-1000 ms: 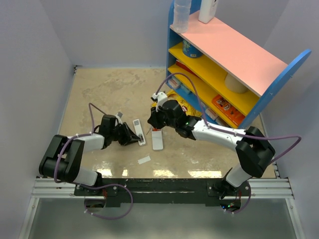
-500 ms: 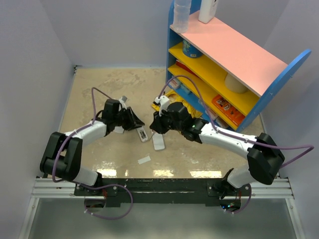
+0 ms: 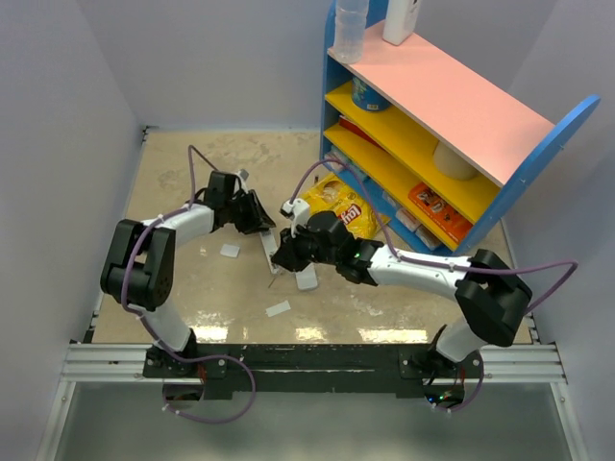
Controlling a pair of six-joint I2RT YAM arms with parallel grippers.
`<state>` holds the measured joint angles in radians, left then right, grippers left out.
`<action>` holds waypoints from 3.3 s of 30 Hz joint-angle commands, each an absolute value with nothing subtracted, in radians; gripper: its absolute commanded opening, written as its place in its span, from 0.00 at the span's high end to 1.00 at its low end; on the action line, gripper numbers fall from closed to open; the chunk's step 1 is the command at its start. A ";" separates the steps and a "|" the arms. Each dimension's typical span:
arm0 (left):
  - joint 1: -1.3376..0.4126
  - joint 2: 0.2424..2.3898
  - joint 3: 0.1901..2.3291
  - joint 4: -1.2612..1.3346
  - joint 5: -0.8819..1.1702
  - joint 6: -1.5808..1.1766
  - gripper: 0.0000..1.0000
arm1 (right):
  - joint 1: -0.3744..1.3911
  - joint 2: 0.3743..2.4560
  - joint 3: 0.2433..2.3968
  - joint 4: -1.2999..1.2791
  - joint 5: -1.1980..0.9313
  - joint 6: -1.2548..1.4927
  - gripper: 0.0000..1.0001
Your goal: Unload the batteries from the remote control
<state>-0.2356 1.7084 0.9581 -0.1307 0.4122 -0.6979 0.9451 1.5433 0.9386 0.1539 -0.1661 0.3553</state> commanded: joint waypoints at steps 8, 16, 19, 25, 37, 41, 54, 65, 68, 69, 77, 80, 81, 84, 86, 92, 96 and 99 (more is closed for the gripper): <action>-0.247 1.860 1.120 -0.115 0.457 -0.597 0.65 | 1.008 1.634 0.956 0.318 -0.002 0.393 1.00; -0.247 1.914 1.161 -0.285 0.315 -0.558 0.67 | 1.008 1.597 0.953 0.239 0.182 0.347 1.00; -0.247 1.913 1.166 -0.352 0.267 -0.554 0.68 | 1.008 1.591 0.950 0.219 0.201 0.337 1.00; -0.247 1.839 1.076 -0.377 0.232 -0.548 0.69 | 0.997 1.568 0.939 0.209 0.221 0.336 1.00; -0.255 1.704 0.931 -0.368 0.252 -0.558 0.68 | 0.925 1.555 0.933 0.201 0.226 0.333 1.00; -0.264 1.677 0.888 -0.327 0.313 -0.583 0.68 | 0.900 1.569 0.954 0.207 0.218 0.324 1.00; -0.318 1.589 0.808 -0.310 0.282 -0.653 0.68 | 0.844 1.571 0.988 0.268 0.170 0.354 1.00; -0.275 1.549 0.930 -0.338 0.236 -0.647 0.64 | 0.831 1.588 1.022 0.317 0.106 0.342 1.00; -0.261 1.584 0.951 -0.305 0.288 -0.649 0.64 | 0.822 1.612 1.037 0.337 0.054 0.342 1.00; -0.258 1.606 0.959 -0.293 0.297 -0.653 0.64 | 0.821 1.618 1.042 0.341 0.043 0.344 1.00; -0.244 1.681 0.996 -0.279 0.339 -0.657 0.66 | 0.805 1.670 1.068 0.353 0.008 0.356 1.00; -0.245 1.690 0.999 -0.268 0.347 -0.653 0.67 | 0.801 1.680 1.074 0.359 0.003 0.359 1.00; -0.244 1.695 0.997 -0.265 0.350 -0.653 0.68 | 0.799 1.683 1.074 0.362 0.003 0.360 1.00; -0.244 1.701 0.996 -0.259 0.365 -0.653 0.69 | 0.799 1.690 1.072 0.367 0.003 0.364 1.00; -0.244 1.704 0.991 -0.255 0.367 -0.653 0.70 | 0.796 1.697 1.075 0.367 0.003 0.364 1.00; -0.244 1.723 0.977 -0.236 0.379 -0.653 0.73 | 0.792 1.726 1.086 0.383 -0.024 0.368 1.00; -0.244 1.729 0.965 -0.229 0.383 -0.650 0.75 | 0.788 1.743 1.086 0.399 -0.037 0.376 1.00; -0.244 1.726 0.954 -0.222 0.383 -0.649 0.79 | 0.787 1.755 1.080 0.411 -0.043 0.376 1.00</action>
